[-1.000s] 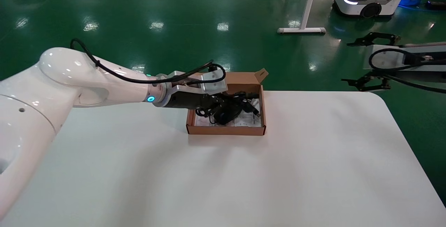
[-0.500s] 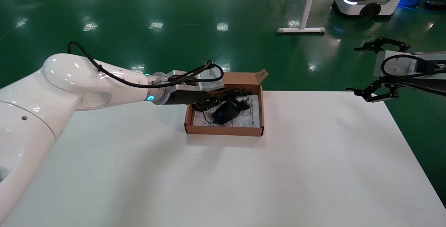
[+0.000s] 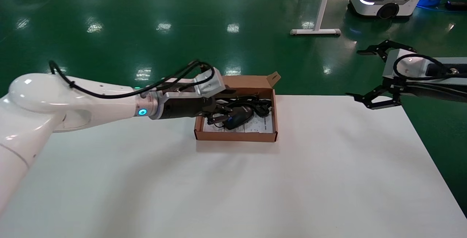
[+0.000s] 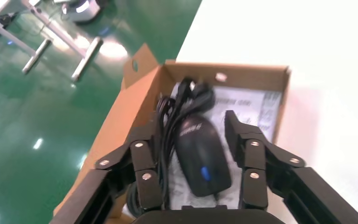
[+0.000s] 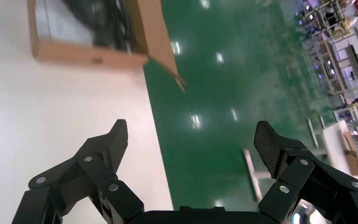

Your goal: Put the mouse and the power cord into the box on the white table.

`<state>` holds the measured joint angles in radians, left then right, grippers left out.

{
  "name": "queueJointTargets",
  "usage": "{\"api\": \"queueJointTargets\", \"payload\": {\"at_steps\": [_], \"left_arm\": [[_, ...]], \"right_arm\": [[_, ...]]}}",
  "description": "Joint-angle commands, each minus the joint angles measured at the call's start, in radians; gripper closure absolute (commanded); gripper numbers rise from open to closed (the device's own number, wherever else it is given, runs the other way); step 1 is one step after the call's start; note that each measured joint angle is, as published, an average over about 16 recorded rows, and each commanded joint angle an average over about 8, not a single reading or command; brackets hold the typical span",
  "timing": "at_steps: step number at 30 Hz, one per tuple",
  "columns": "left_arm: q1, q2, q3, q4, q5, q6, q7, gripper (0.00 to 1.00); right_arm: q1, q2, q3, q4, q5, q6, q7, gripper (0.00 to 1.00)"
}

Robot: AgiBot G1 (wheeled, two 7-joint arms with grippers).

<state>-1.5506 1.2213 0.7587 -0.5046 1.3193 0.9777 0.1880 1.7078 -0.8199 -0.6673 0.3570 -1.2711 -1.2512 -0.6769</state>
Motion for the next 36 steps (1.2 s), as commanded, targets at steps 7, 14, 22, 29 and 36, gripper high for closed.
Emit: {"api": "queueJointTargets", "payload": {"at_steps": [7, 14, 22, 29, 36], "left_arm": [[0.079, -0.101, -0.079, -0.129, -0.097, 0.086, -0.062, 0.00], [0.148, -0.189, -0.149, -0.242, -0.183, 0.161, -0.117, 0.00], [0.226, -0.290, -0.227, -0.370, -0.280, 0.246, -0.178, 0.00], [0.295, -0.378, -0.297, -0.483, -0.365, 0.321, -0.233, 0.00], [0.363, -0.465, -0.365, -0.594, -0.449, 0.395, -0.286, 0.00]], "right_arm": [[-0.100, 0.033, 0.061, 0.146, 0.085, -0.038, 0.136, 0.00], [-0.186, 0.061, 0.114, 0.273, 0.159, -0.072, 0.254, 0.00], [-0.285, 0.094, 0.175, 0.418, 0.243, -0.110, 0.389, 0.00], [-0.372, 0.123, 0.228, 0.545, 0.318, -0.144, 0.508, 0.00], [-0.458, 0.151, 0.280, 0.671, 0.391, -0.177, 0.625, 0.00]]}}
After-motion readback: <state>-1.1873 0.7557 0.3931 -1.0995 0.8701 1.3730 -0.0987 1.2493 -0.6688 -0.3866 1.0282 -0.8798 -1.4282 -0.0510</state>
